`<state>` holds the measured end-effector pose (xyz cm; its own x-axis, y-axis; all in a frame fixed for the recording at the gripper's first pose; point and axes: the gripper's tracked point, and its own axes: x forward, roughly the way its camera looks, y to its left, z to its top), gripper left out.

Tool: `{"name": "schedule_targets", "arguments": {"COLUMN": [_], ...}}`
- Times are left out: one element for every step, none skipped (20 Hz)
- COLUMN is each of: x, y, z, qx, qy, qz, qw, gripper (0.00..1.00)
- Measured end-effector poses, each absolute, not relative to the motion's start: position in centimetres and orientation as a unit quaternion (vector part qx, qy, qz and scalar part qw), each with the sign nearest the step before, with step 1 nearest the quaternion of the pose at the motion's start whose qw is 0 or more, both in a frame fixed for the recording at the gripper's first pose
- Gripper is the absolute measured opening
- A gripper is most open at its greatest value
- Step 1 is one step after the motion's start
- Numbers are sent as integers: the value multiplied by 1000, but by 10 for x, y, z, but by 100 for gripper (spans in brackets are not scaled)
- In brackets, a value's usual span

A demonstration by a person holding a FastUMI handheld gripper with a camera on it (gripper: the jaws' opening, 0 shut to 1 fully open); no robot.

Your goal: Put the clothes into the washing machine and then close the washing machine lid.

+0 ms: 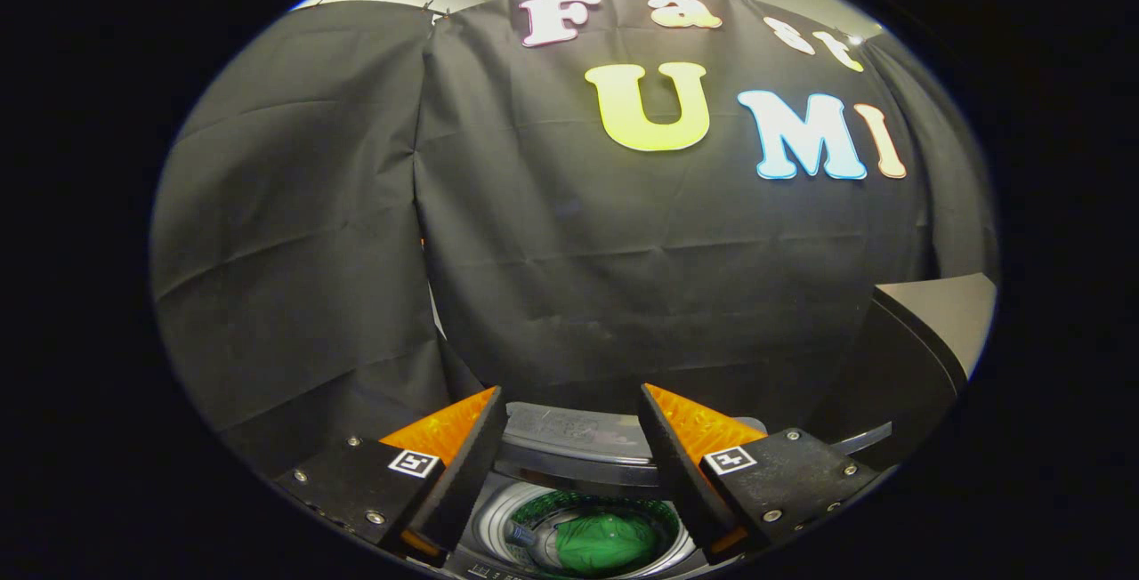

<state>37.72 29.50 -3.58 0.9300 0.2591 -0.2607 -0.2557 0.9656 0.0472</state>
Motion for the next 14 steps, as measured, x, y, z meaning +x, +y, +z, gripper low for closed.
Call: {"name": "schedule_targets", "arguments": {"x": [374, 369, 366, 362, 359, 356, 354, 352, 348, 344, 340, 335, 331, 328], "y": [295, 296, 296, 296, 296, 295, 294, 294, 294, 294, 295, 295, 296, 296], "z": [-37, -39, -42, -47, -51, -55, -58, -62, -65, -69, -73, -77, -82, -85], "qx": [12, 16, 21, 24, 25, 22, 18, 16, 15, 16, 16, 15, 11, 8], "qy": [134, 136, 140, 146, 152, 154, 156, 158, 160, 163, 168, 172, 177, 181], "qz": [132, 133, 135, 135, 136, 136, 137, 138, 141, 143, 145, 147, 149, 151], "qw": [982, 982, 981, 980, 979, 978, 978, 978, 977, 976, 975, 974, 973, 972], "gripper": [93, 92, 92, 92, 92, 92, 92, 92, 92, 92, 92, 92, 91, 92]}}
